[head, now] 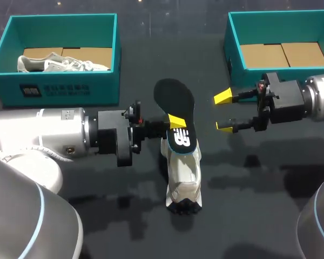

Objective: Take the shoe out of the shoebox, open the shoe tongue, remove and reinsert the insole, then place the shoe into the shoebox

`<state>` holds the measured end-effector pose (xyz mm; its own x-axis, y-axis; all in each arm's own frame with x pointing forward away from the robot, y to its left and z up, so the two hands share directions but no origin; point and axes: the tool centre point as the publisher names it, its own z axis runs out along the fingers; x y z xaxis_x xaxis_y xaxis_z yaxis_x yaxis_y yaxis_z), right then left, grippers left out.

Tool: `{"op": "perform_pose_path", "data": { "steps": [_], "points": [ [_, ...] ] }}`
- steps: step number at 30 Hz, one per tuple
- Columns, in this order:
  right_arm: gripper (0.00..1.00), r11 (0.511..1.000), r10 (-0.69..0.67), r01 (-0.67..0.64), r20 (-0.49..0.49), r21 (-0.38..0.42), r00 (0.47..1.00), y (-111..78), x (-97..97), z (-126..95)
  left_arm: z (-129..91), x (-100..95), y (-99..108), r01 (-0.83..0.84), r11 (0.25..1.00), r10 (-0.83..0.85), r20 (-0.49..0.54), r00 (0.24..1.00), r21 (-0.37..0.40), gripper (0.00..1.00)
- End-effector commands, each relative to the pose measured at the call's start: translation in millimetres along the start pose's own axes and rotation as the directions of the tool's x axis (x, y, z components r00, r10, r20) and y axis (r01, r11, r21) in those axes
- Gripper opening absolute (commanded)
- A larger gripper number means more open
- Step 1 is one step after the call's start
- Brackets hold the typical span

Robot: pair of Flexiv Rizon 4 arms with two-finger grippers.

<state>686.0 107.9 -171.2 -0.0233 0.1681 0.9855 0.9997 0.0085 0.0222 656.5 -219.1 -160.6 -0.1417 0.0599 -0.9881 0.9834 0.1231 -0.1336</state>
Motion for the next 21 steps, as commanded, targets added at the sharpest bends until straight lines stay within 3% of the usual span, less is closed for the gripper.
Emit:
{"op": "perform_pose_path", "data": {
  "steps": [1, 7, 9, 17, 21],
  "points": [
    [1.00, 1.000, 0.001, -0.001, 0.002, 0.000, 1.000, -0.6, -0.4, 1, 2, 0.3, 5, 0.000, 1.000, 0.000, 0.000, 1.000, 0.008, 0.00],
    [1.00, 1.000, 0.001, -0.001, 0.002, 0.000, 1.000, -0.6, -0.4, 1, 2, 0.3, 5, 0.000, 1.000, 0.000, 0.000, 1.000, 0.008, 0.00],
    [1.00, 1.000, 0.004, -0.004, -0.001, -0.003, 1.000, 2.7, -0.7, 2, 11, 5.9, 7, -0.048, 0.999, 0.048, -0.008, 0.999, 0.000, 0.00],
    [1.00, 1.000, 0.003, -0.003, 0.010, 0.003, 1.000, 24.9, 5.2, 31, 26, 14.9, 10, -0.095, 0.995, 0.095, -0.002, 0.995, 0.019, 0.00],
    [1.00, 1.000, -0.014, 0.014, 0.006, 0.010, 1.000, 26.0, 2.2, 43, 30, 16.3, 14, -0.069, 0.997, 0.070, -0.017, 0.997, 0.047, 0.00]
  ]
}}
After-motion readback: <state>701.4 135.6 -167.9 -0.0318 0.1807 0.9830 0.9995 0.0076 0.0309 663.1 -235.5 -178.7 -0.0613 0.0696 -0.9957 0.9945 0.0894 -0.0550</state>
